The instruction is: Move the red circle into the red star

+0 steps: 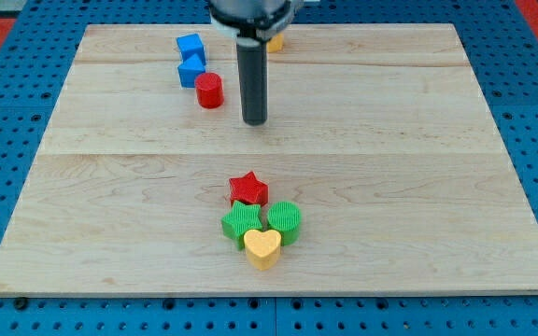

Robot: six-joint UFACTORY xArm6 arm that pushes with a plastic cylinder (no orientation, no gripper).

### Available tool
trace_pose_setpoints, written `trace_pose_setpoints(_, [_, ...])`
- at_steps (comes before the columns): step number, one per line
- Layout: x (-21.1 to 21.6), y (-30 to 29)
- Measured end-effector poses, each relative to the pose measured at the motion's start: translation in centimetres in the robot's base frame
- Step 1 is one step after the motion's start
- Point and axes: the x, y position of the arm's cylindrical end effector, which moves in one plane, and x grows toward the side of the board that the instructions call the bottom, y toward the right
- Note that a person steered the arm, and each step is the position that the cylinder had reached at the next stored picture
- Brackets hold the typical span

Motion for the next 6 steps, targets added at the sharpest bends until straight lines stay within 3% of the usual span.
trace_pose_setpoints(1, [-4.7, -0.6])
trace_pose_setpoints(3, [-6.6, -6.2])
trace_pose_setpoints(6, [1.0, -8.3])
